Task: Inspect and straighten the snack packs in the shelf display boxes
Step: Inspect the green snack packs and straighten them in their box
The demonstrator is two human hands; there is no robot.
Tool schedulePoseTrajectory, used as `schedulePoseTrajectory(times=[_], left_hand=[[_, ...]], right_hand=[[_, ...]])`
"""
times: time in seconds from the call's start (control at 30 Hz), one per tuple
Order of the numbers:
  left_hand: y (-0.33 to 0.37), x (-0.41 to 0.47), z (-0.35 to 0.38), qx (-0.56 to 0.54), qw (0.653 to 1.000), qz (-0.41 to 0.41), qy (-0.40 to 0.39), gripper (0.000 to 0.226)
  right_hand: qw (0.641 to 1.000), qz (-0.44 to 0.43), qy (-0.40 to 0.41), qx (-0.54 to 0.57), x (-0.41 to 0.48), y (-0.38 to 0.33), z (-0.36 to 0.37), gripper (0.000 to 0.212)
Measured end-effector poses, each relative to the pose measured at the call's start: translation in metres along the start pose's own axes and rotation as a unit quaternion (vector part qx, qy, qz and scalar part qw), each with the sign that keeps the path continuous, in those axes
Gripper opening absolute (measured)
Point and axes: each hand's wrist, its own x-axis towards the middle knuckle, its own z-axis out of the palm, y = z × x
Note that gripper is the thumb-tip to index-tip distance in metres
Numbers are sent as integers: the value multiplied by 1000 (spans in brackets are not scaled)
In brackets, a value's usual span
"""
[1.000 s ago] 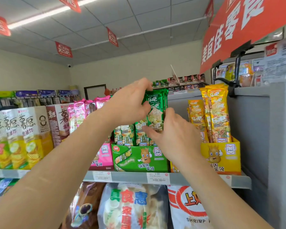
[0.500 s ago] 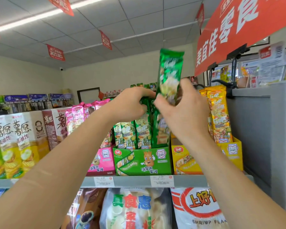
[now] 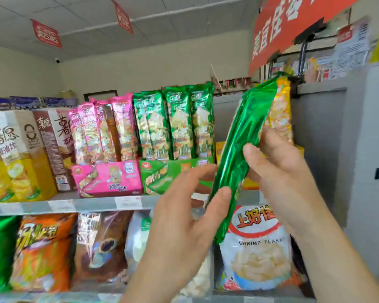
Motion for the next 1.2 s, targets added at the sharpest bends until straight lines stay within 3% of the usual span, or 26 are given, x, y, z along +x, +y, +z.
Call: schedulePoseTrajectory(times=[0.27,0.37,0.47,0.57,0.63,0.73,0.8,0.93,1.07,1.2], left_hand=[[-26,-81,16,-137,968,-210,-7,32],[-29,-100,20,-144,961,-236,21,34],[-32,-111,22,-17,978,-192,80,38],[-33,-121,26,149,979,-102,90,41],[-32,-130,30,169,979,-68,96,47],[-32,-140,31,101,990,-58,83,46],[-27,-140,30,37,994,-71,74,32],[-11,-128,32,-150,975,-150,57,13],[0,-107,32,-207,960,-169,87,30],[15,-95,39,-207,969,-116,73,43]], right_hand=[[997,79,-8,-14,-68,34,19,44],[989,87,10,-121,-88,38,27,43],[951,47,57,-301,-107,37,37,47],[944,75,69,-313,-123,36,51,62],[942,83,82,-316,-130,36,53,55],[970,103,97,-196,-135,34,41,35],[980,119,63,-145,-139,31,30,40],[978,163,-86,-99,-147,22,13,52],[961,187,-160,-123,-154,13,-9,55],[958,187,-195,-99,-158,5,-32,55]])
